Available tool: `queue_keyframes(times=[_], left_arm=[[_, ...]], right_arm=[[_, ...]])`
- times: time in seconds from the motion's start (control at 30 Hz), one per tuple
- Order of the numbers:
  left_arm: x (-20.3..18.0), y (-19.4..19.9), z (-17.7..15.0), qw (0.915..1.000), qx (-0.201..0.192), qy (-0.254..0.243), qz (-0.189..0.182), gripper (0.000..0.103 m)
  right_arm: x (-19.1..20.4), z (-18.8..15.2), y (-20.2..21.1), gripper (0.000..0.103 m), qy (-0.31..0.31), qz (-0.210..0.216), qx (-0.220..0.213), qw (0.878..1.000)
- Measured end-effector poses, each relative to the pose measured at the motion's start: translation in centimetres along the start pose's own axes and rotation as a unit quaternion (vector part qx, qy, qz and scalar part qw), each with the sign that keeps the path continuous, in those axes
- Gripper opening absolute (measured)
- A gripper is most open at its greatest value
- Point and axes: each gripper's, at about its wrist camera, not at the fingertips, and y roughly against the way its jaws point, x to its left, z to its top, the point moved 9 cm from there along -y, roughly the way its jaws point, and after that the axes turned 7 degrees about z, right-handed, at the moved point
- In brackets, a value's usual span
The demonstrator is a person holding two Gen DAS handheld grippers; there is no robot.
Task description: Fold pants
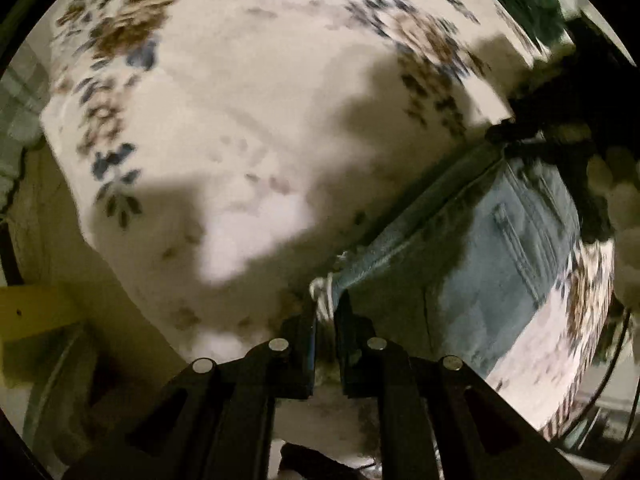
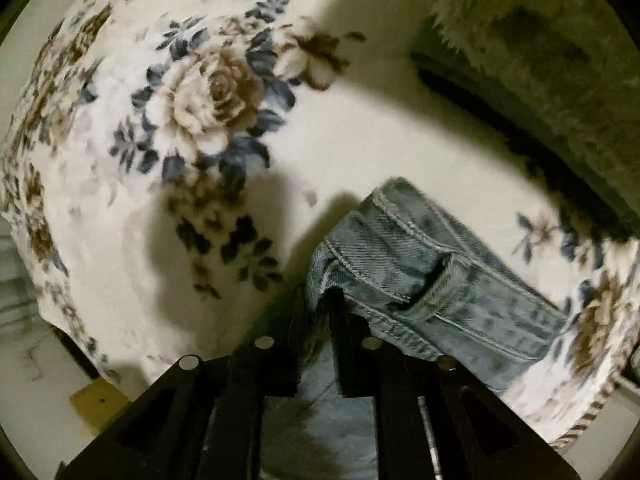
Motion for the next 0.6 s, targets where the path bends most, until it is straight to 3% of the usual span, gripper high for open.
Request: queue_keyframes(times=[0.03, 0.07, 0.13, 0.17, 0.2, 0.33, 0.43, 0.5, 0.6], left_arm=[[0.6, 0.5, 0.1, 0.9998, -0.013, 0.006, 0.012, 0.009], [0.9, 0.8, 0.2, 0.9995, -0.022, 0.01, 0.018, 0.013], [0.8, 1.4, -0.1, 0.9994, -0.027, 0.017, 0.012, 0.042], [0.6, 1.5, -0.3, 0.9995, -0.026, 0.018, 0.009, 0.071], [0.1, 1.7, -0.7, 0.9995, -0.024, 0.022, 0.007, 0.082], [-2.9, 3.2, -3.6, 0.9964, -0.018, 0.073, -0.04, 0.082], [-5.8, 3.5, -6.5, 0.9834, 0.006, 0.156, -0.093, 0.082], [-7.9, 3.1, -9.2, 0.9668, 0.033, 0.217, -0.131, 0.082], [-10.8, 1.3, -12.7, 0.9275, 0.073, 0.313, -0.191, 0.082]], right_arm=[[0.3, -0.3, 0.5, 0.047, -0.003, 0.034, 0.006, 0.999], [0.5, -0.8, 1.2, 0.054, -0.004, 0.06, 0.006, 0.998], [0.1, -1.8, 3.3, 0.061, 0.006, 0.089, -0.011, 0.996], [-0.5, -2.5, 4.3, 0.064, 0.011, 0.092, -0.017, 0.996], [-1.2, -3.1, 5.1, 0.068, 0.013, 0.094, -0.02, 0.995], [-6.4, -6.5, 7.9, 0.086, 0.005, 0.116, -0.022, 0.993], [-11.3, -9.0, 9.2, 0.089, 0.001, 0.119, -0.016, 0.993], [-14.1, -10.2, 9.5, 0.089, 0.003, 0.124, -0.01, 0.992], [-17.9, -10.9, 9.3, 0.089, 0.017, 0.124, -0.005, 0.992]])
